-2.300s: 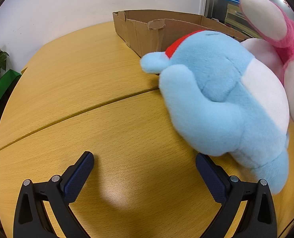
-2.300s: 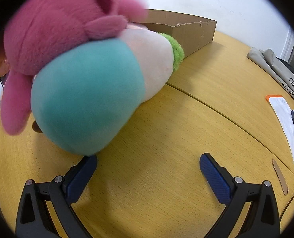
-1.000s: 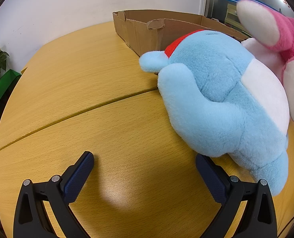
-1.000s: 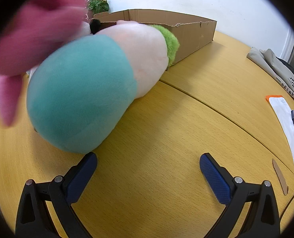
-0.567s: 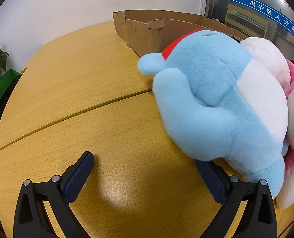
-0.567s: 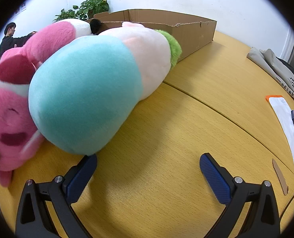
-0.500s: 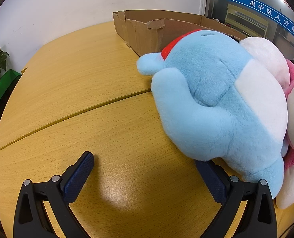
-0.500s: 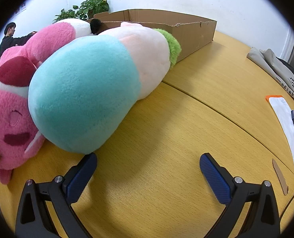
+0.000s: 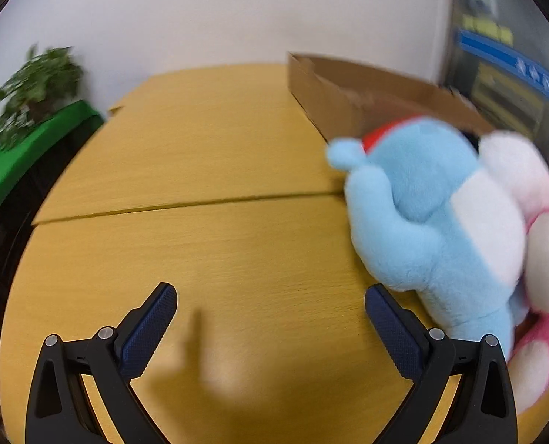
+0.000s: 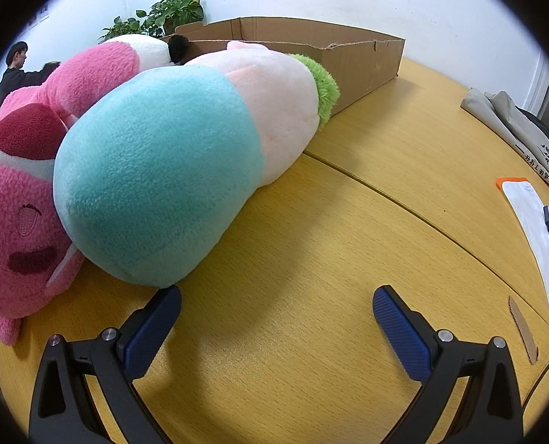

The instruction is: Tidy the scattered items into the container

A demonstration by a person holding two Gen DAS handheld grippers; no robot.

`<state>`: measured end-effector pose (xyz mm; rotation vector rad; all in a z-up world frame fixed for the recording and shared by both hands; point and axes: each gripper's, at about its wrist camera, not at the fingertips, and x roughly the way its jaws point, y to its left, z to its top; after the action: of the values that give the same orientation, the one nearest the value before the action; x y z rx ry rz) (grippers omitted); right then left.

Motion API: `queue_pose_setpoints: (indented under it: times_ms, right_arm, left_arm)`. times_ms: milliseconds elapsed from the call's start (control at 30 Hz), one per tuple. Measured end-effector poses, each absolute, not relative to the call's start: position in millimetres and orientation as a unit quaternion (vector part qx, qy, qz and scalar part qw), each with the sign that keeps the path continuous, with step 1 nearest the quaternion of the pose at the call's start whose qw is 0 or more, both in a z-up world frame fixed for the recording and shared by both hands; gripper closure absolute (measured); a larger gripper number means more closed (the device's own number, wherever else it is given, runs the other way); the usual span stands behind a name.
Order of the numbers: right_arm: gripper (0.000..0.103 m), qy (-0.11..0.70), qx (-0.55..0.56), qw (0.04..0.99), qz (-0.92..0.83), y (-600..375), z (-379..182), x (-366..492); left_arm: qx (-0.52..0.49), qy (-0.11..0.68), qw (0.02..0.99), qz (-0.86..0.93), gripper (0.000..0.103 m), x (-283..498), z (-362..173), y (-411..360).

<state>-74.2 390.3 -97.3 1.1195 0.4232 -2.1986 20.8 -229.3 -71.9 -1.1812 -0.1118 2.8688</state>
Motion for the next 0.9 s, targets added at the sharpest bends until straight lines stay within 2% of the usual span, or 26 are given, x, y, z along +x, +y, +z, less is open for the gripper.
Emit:
queue_pose_setpoints:
  times_ms: [233,433,667,767,900]
  right_arm:
    - [0.000,0.161,0.425,0.314,-0.833,390.3,-97.0,-74.9]
    - [0.000,0.163,0.425,0.316,-0.832,389.6,-98.9,-73.9]
    - [0.001,0.139,0.437,0.256,-0.851,383.7,-100.6,-68.3]
    - [0.001,0.140,0.453,0.183,-0.861,397.2,-93.5,-51.3]
    - [0.001,0.092,0.407,0.107,-0.902,434.8,-45.4,4.8]
  left_arm:
    - [-0.271,-0.055,-0.104,0.955,0.000,116.6,-5.5,-203.4]
    - [-0.251,-0.117,-0.033,0.960,0.000,120.6,22.5,-159.7]
    - [-0.252,-0.084,0.009,0.964,0.000,112.4,52.3,-100.2]
    - [-0.248,-0.059,0.010,0.967,0.000,125.7,64.2,-95.4]
    - [-0.228,-0.043,-0.005,0.973,0.000,158.9,84.3,-106.7]
